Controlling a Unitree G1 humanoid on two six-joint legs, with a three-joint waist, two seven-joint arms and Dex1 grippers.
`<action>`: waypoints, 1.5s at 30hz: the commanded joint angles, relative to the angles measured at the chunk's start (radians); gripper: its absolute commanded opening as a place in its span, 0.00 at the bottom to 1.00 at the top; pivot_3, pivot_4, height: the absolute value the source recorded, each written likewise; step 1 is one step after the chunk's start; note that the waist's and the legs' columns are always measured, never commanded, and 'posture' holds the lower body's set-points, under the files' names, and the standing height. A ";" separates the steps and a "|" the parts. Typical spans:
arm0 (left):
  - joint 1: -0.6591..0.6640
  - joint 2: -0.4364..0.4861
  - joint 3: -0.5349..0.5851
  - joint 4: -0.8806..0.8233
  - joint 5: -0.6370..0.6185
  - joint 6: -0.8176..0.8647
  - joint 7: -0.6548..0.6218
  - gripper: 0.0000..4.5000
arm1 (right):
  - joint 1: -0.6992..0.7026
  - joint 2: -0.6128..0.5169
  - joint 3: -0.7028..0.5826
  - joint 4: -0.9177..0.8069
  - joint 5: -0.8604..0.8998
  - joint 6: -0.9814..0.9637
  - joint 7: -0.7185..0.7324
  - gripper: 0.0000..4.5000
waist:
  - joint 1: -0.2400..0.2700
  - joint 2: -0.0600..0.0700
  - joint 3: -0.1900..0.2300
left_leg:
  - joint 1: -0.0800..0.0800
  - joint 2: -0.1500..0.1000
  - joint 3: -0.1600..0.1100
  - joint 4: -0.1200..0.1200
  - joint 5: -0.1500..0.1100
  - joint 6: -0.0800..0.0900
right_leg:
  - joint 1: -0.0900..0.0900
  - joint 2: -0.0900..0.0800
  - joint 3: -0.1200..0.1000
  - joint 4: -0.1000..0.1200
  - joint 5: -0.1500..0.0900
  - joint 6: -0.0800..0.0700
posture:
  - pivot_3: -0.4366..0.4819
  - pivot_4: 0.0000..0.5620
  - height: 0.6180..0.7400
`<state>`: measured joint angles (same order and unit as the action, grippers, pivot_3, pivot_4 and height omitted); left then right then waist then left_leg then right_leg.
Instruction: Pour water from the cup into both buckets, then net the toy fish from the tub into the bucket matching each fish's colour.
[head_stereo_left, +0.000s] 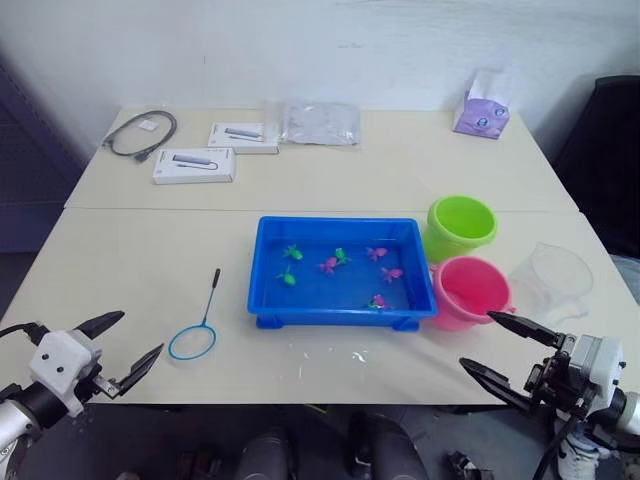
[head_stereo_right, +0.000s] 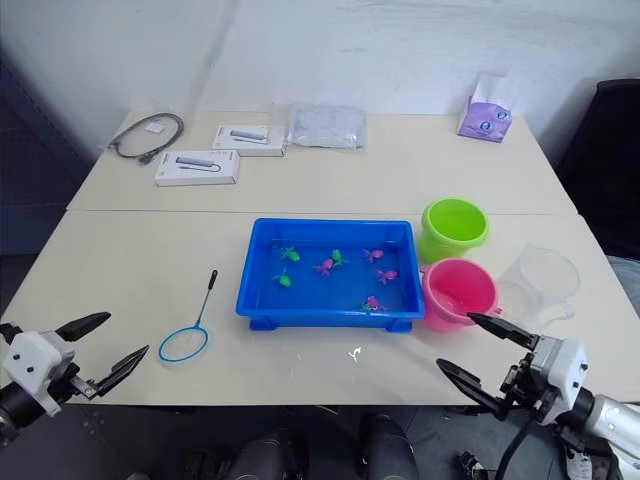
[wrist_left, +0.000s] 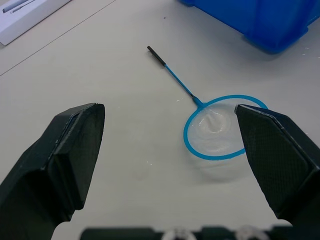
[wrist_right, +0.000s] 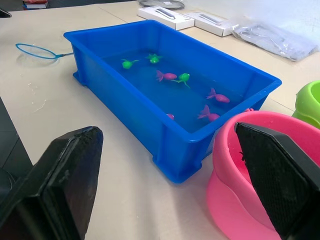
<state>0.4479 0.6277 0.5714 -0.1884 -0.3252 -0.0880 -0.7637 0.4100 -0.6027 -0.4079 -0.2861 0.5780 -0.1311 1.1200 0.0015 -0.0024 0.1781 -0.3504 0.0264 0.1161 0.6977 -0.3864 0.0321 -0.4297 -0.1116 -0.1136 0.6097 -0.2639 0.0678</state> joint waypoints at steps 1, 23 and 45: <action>-0.036 0.007 0.018 -0.054 -0.105 0.065 0.001 0.99 | 0.003 0.018 -0.026 -0.051 0.044 0.030 -0.058 1.00 | 0.000 0.000 0.000 | 0.000 0.000 0.000 0.000 0.000 0.000 | 0.000 0.000 0.000 0.000 0.000 0.000 | 0.48 0.27 1.00; -0.713 -0.023 -0.559 -0.111 -0.207 0.370 -0.153 0.99 | 0.023 0.455 -0.150 -0.219 -0.168 0.381 -1.084 1.00 | -0.006 0.006 -0.006 | 0.000 0.004 0.002 0.000 0.004 -0.008 | -0.001 0.011 0.004 0.003 0.000 0.000 | 0.48 0.27 1.00; -0.688 -0.034 -0.554 -0.170 -0.170 0.368 -0.113 0.99 | -0.319 0.358 -0.212 0.238 -0.167 0.299 -1.100 1.00 | -0.007 0.008 -0.006 | 0.001 0.004 0.004 0.000 0.007 -0.008 | -0.003 0.014 0.008 0.010 -0.001 0.000 | 0.48 0.27 1.00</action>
<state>-0.2447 0.5962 0.0004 -0.3112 -0.4937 0.2848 -0.8836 0.0967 -0.2276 -0.5964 -0.0477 0.4081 0.1961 0.0183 -0.0054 0.0053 0.1723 -0.3498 0.0305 0.1204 0.6979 -0.3789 0.0239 -0.4331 -0.0972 -0.1051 0.6200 -0.2652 0.0674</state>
